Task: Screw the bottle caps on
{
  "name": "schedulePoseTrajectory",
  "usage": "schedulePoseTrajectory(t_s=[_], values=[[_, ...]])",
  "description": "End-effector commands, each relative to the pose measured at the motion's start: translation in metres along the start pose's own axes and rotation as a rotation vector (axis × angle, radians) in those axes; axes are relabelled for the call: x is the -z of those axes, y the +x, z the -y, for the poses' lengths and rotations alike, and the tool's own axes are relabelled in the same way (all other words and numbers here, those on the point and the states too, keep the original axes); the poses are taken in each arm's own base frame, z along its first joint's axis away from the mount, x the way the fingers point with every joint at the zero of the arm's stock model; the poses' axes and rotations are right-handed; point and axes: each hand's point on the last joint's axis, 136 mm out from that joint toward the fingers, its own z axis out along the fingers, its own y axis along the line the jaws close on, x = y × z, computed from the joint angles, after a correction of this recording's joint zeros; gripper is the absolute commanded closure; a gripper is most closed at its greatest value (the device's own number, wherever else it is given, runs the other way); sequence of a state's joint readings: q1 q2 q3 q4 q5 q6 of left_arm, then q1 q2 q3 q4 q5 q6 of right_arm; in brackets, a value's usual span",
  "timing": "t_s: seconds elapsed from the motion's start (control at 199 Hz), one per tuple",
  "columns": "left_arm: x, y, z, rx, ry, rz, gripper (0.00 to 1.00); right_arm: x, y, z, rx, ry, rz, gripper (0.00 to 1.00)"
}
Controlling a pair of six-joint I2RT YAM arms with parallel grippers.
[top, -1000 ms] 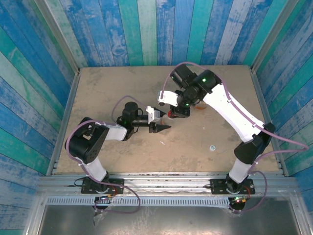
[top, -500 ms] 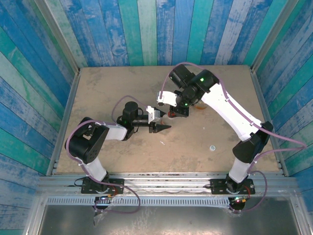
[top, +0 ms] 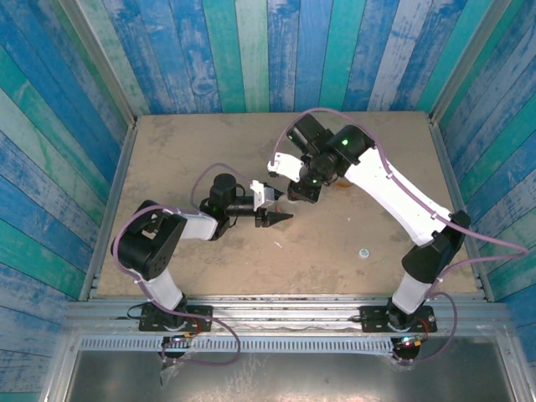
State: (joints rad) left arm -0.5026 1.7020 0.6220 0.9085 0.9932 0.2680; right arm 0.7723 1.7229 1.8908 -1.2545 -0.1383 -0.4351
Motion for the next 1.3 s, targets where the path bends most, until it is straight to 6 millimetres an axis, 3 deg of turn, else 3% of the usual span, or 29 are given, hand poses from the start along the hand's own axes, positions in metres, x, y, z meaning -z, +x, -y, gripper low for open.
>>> schedulePoseTrajectory(t_s=[0.0,0.185,0.326,0.591,0.847,0.937,1.148,1.298], values=[[0.003,0.016,0.001,0.106,-0.028,-0.063,0.41,-0.016,0.017,-0.006,-0.276,0.038,-0.077,0.68],[0.003,0.017,0.002,0.104,-0.027,-0.067,0.42,-0.02,0.025,-0.008,-0.643,0.095,-0.107,0.73],[0.002,0.014,0.002,0.097,-0.022,-0.063,0.42,-0.026,0.027,-0.011,-0.822,0.155,-0.156,0.77],[0.002,0.014,0.006,0.092,-0.003,-0.061,0.41,-0.022,0.017,-0.005,-0.794,0.167,-0.15,0.66],[0.002,0.016,0.007,0.099,0.004,-0.062,0.41,0.0,-0.005,-0.001,-0.526,0.139,-0.035,0.3],[0.002,0.018,0.008,0.1,0.008,-0.062,0.41,0.008,-0.011,-0.004,-0.407,0.096,0.023,0.25],[0.002,0.018,0.011,0.093,0.02,-0.057,0.41,0.015,-0.003,-0.025,0.069,0.023,0.101,0.24],[0.002,0.018,0.013,0.096,0.033,-0.06,0.41,0.022,0.001,-0.027,0.251,0.014,0.143,0.3]])
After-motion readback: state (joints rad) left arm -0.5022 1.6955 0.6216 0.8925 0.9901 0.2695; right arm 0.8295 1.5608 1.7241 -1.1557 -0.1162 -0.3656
